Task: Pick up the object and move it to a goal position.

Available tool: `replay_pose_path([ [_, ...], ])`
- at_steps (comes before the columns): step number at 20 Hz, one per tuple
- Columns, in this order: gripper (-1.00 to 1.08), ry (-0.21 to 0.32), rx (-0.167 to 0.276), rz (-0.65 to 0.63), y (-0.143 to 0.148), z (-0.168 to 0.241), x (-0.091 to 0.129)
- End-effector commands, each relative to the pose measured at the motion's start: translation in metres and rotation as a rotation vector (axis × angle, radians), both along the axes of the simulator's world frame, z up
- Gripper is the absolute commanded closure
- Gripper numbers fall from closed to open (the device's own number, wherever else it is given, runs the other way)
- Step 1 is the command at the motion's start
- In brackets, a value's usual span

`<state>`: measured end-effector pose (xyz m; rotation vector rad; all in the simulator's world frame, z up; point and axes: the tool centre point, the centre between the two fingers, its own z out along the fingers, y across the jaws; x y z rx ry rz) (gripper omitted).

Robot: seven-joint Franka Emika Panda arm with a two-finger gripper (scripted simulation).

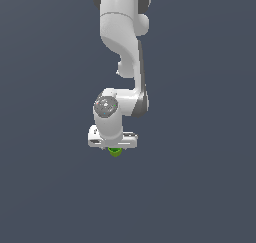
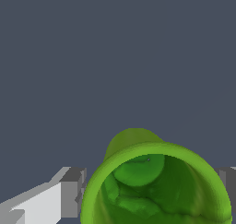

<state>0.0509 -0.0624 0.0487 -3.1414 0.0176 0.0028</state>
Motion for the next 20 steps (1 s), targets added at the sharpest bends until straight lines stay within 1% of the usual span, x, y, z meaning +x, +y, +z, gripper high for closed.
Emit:
replay_pose_path([
  [1,-0.92,-0.002,0.0,0.0,-0.0002,-0.0059,0.0008],
  [4,-0.92,-0.002,0.0,0.0,-0.0003,-0.0063,0.0018],
  [5,1.08,-0.002,0.0,0.0,-0.0003,-0.0063,0.0018],
  [20,1.08,-0.002,0.0,0.0,0.0016,-0.0002,-0.0001],
])
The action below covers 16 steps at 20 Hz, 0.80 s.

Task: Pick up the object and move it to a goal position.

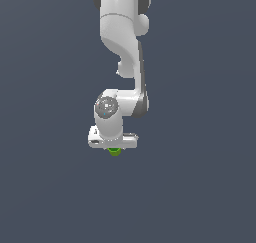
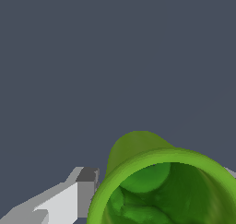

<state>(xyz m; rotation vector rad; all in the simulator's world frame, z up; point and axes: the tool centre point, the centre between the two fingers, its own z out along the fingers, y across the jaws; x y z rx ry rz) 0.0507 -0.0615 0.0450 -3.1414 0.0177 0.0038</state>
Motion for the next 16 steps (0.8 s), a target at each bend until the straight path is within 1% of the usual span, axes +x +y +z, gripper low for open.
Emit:
replay_pose_path([
  [1,1.08,-0.002,0.0,0.0,0.002,0.006,-0.001],
  [9,1.08,-0.002,0.0,0.0,0.013,0.044,-0.012],
  [16,1.08,-0.002,0.0,0.0,0.032,0.107,-0.03],
])
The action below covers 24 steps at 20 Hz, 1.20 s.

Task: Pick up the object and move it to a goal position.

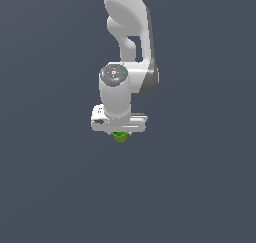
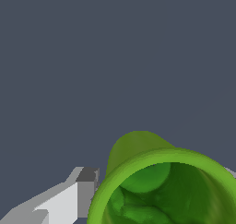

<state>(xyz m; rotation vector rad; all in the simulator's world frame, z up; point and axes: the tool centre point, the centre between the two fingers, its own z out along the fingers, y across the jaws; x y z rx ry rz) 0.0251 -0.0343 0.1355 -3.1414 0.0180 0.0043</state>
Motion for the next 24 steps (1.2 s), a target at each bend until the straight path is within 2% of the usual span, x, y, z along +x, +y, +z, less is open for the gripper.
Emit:
replay_pose_path([
  [1,1.08,-0.003,0.0,0.0,0.008,0.027,-0.007],
  [17,1.08,-0.003,-0.001,0.0,0.062,0.211,-0.056],
  [24,1.08,-0.003,-0.001,0.0,0.083,0.278,-0.071],
])
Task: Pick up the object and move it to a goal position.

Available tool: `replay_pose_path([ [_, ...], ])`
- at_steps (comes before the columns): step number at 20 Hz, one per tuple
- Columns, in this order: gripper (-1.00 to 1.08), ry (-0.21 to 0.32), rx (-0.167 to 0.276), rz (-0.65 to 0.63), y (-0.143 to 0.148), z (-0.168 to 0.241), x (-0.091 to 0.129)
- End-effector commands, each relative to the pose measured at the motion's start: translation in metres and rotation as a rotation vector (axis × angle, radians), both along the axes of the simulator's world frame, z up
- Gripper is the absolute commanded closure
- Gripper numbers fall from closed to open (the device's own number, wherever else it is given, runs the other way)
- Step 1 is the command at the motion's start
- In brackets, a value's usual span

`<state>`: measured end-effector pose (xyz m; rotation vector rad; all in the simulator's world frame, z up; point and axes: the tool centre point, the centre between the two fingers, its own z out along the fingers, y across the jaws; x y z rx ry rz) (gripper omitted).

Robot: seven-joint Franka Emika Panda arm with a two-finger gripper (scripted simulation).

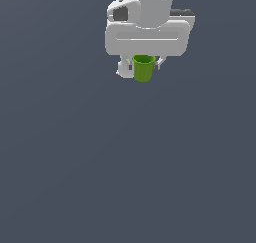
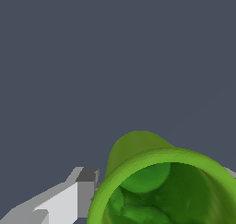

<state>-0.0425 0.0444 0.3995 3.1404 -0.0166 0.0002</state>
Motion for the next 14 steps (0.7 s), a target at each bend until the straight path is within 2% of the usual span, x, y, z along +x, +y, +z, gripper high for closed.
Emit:
replay_pose_path([
  [1,1.08,0.0,0.0,0.0,0.006,0.021,-0.005],
  [7,1.08,0.0,0.0,0.0,0.016,0.053,-0.011],
  [14,1.08,0.0,0.001,0.0,0.019,0.065,-0.012],
])
